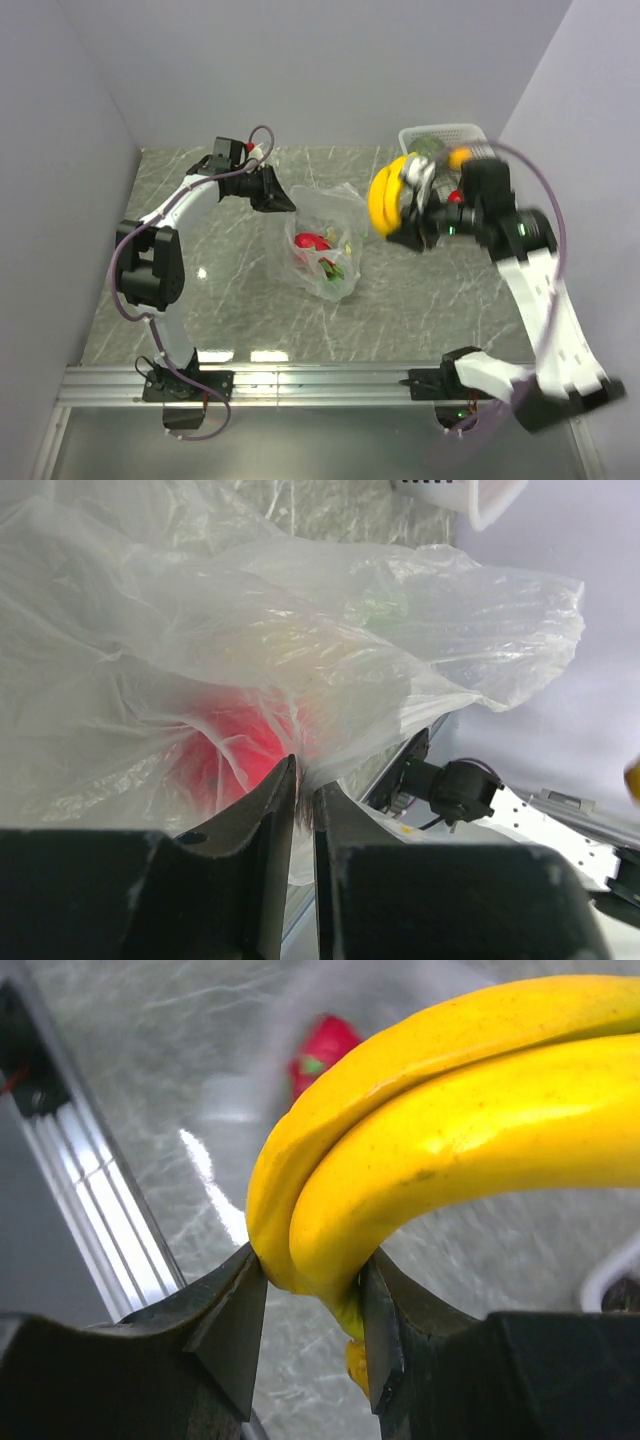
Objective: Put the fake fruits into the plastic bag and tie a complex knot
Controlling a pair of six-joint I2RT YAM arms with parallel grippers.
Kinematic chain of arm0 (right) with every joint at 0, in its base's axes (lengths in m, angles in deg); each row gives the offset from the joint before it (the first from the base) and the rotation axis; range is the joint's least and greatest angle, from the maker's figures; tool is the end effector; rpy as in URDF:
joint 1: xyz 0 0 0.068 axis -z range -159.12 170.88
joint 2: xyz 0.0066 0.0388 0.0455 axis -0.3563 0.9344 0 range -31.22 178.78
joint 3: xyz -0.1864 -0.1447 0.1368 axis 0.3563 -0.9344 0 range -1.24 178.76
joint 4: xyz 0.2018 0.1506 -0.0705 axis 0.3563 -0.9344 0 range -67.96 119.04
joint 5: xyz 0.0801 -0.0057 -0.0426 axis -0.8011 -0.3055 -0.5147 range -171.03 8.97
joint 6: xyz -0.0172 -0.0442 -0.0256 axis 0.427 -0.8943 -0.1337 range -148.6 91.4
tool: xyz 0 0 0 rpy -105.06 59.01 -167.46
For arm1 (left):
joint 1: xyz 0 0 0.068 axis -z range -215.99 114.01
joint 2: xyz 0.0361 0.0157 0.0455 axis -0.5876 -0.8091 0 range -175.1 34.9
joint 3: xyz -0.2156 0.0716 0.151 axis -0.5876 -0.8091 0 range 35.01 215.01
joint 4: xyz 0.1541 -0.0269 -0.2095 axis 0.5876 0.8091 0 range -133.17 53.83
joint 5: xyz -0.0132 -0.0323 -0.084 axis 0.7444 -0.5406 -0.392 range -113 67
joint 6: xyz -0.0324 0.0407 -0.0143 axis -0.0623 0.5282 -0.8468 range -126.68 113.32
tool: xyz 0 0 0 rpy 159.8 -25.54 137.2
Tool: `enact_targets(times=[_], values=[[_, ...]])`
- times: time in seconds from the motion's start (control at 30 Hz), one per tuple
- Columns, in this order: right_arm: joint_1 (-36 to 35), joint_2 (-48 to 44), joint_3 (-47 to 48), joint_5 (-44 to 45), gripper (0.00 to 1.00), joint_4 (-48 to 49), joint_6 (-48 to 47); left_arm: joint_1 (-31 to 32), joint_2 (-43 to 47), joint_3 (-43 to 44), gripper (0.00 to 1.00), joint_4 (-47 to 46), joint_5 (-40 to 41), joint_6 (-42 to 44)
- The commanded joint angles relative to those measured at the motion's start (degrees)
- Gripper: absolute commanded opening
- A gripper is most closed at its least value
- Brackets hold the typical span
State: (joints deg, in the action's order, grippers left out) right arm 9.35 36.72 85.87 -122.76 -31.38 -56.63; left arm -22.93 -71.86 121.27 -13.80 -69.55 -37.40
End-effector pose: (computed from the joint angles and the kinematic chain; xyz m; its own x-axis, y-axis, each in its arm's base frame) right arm 0.1993 0.0649 0.4289 -0.2697 -0.4129 -0.8699 -0.8681 0.4952 0.0341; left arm 0.3937 -0.1178 0.2614 -0.9525 -0.1398 -0.2705 0.1449 0.5734 -0.8064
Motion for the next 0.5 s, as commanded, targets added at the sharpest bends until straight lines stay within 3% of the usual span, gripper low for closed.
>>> enact_targets(times=[0.0, 0.13, 0.47], values=[[-11.6, -7.6, -8.9, 21.8, 0.0, 13.6, 0.3, 0.8, 2.0, 0.0, 0.18, -2.0, -2.6, 0.7], [-13.9, 0.2, -5.7, 26.2, 0.0, 17.2, 4.7, 0.9, 3.1, -1.8, 0.19, -3.8, -3.8, -0.5], [-27.7, 11.4, -9.5, 32.4, 0.0, 33.1, 7.3, 0.6, 2.5, -0.9, 0.19, -6.7, -6.6, -2.9]])
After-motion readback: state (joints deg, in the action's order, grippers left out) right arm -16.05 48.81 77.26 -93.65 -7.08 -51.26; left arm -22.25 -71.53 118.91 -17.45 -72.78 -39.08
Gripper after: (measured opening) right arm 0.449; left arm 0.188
